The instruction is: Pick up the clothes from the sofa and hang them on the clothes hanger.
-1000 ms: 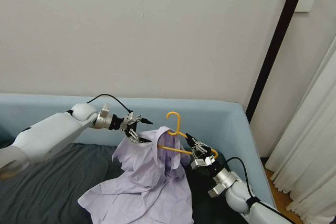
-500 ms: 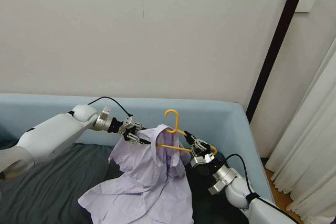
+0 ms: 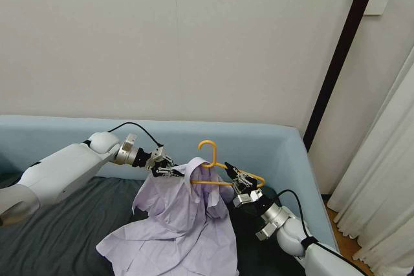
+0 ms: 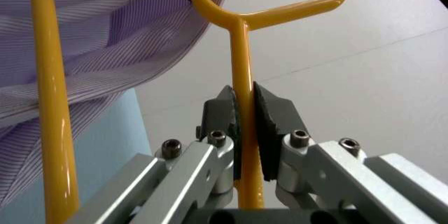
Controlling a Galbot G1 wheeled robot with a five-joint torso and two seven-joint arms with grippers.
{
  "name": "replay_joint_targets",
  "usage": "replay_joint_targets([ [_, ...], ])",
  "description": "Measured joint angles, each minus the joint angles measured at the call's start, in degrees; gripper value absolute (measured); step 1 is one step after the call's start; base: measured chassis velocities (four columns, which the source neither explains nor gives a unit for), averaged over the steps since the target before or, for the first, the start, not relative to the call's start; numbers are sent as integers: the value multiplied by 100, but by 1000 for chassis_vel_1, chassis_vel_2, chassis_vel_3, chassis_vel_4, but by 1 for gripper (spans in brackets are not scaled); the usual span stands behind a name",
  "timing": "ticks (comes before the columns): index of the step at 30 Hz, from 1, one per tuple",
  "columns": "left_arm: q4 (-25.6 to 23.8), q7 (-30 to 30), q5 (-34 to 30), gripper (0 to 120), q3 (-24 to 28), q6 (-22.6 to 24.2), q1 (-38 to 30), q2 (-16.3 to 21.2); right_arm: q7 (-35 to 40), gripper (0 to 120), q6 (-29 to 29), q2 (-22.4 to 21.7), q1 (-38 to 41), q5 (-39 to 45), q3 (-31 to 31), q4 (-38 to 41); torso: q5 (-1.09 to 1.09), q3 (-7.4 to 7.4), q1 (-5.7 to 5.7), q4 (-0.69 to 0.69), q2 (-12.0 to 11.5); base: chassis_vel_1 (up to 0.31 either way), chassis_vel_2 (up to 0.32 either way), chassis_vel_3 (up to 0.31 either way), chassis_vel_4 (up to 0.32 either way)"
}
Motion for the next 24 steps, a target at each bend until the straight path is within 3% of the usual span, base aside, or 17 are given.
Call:
replay_joint_targets([
  [6, -71, -43, -38, 7, -201, -26, 143, 85, -104, 8, -178, -69, -81, 374, -76, 148, 0, 0, 0, -1, 0, 0, 0, 0, 0],
  [14, -46, -241, -54, 7, -480, -35, 302, 175, -273, 32, -489, -429, -215, 1803, -332, 487, 1, 0, 0, -2, 0, 0, 0, 0, 0],
  [17, -75, -301, -96, 7, -641, -35, 425, 205, -358, 47, -601, -687, -407, 2580, -416, 853, 1, 0, 0, -1, 1, 0, 0, 0, 0],
  [22, -77, -333, -109, 7, -740, -40, 488, 212, -367, 61, -517, -895, -677, 3339, -483, 1167, -1, 0, -1, -1, 1, 0, 0, 0, 0],
  [24, -113, -363, -129, 7, -832, -43, 538, 212, -354, 69, -377, -961, -912, 4015, -610, 1314, 3, 0, 0, -1, 0, 0, 0, 0, 0],
])
